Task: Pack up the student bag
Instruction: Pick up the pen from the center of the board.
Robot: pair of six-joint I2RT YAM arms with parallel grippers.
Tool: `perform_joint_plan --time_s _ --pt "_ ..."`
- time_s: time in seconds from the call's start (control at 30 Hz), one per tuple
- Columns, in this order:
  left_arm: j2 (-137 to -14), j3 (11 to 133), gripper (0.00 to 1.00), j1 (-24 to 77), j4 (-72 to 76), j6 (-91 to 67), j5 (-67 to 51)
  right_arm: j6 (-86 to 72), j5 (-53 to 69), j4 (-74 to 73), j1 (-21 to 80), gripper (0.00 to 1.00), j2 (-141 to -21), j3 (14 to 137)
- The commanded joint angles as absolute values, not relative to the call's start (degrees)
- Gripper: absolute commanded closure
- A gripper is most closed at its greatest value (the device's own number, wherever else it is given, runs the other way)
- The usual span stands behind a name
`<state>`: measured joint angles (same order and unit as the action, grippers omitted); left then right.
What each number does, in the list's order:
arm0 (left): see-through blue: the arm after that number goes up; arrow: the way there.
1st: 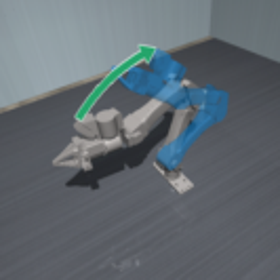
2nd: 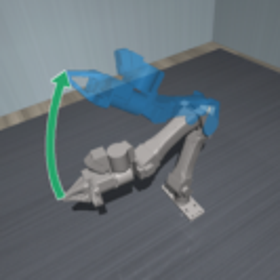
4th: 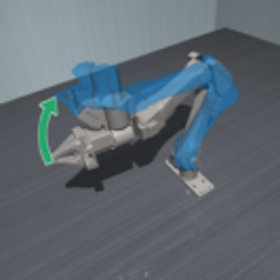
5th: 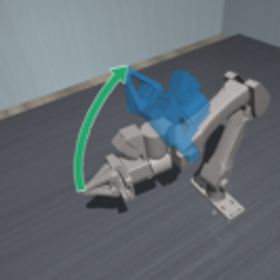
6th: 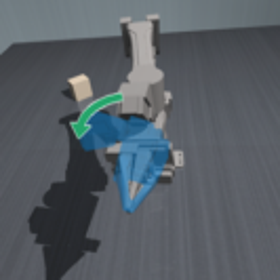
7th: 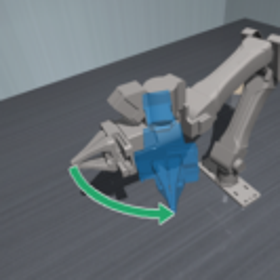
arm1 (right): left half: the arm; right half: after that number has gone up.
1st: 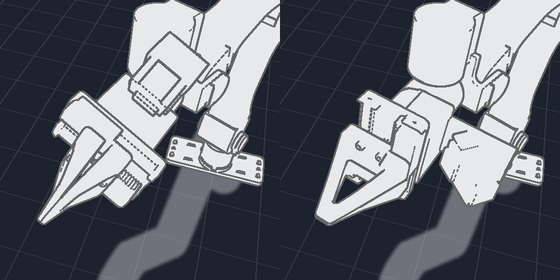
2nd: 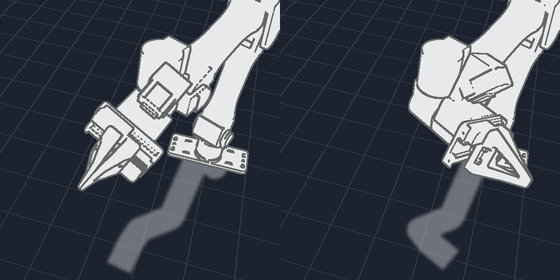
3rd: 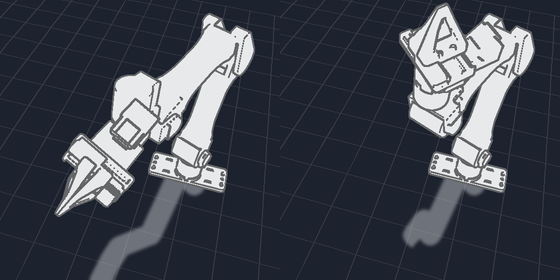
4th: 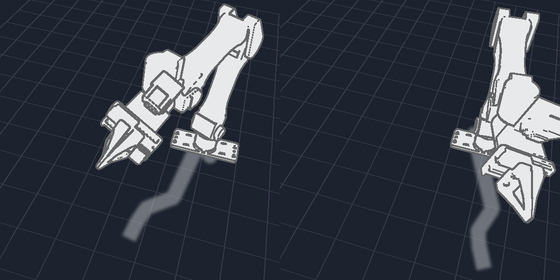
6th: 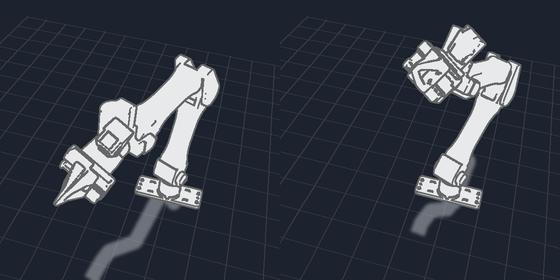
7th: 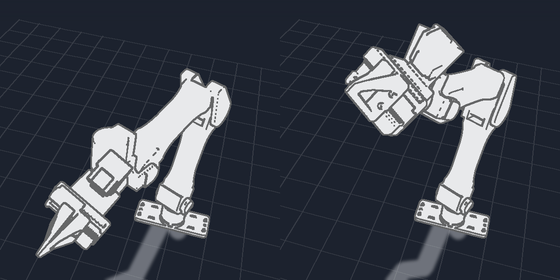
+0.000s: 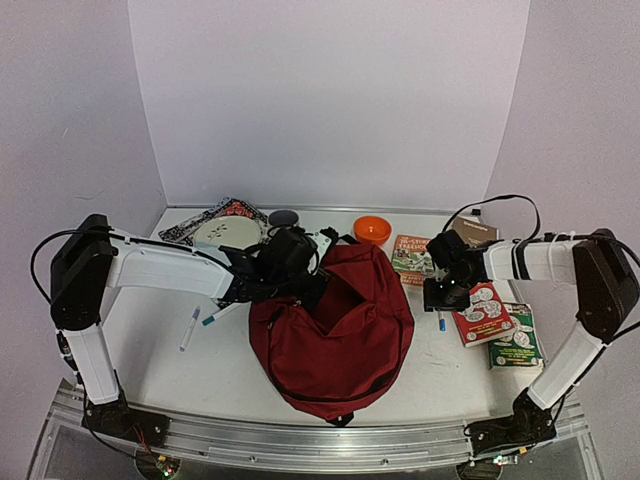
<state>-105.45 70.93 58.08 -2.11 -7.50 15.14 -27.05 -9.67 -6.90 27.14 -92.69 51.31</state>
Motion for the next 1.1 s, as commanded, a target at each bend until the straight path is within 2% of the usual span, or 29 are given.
perform_joint_plan --time_s 0.0,0.43,0.57,0.7,0.8,1.07 --pt "-105.46 74.88 1.00 57.43 -1.21 -10.56 11.94 -27.87 -10.44 -8.52 25.55 0.53 -95.20 49.70" --pt "-106.51 75.45 1.00 57.40 -2.33 -11.87 9.35 -27.69 -5.78 -3.50 21.18 0.58 -101.13 50.24" --pt "-106.19 75.09 1.00 57.39 -2.69 -11.68 9.15 -27.83 -5.89 -4.18 21.01 0.68 -102.18 51.59" --pt "-106.09 75.09 1.00 57.39 -2.88 -11.43 9.03 -27.49 -6.07 -5.15 21.07 0.89 -102.91 52.44" --pt "-105.81 74.92 1.00 57.39 -3.02 -11.42 9.01 -27.54 -6.15 -5.46 21.08 0.99 -102.61 52.07" --pt "-105.74 75.20 1.00 57.19 -3.57 -11.38 8.23 -26.14 -4.45 -5.70 21.94 1.00 -94.92 48.69"
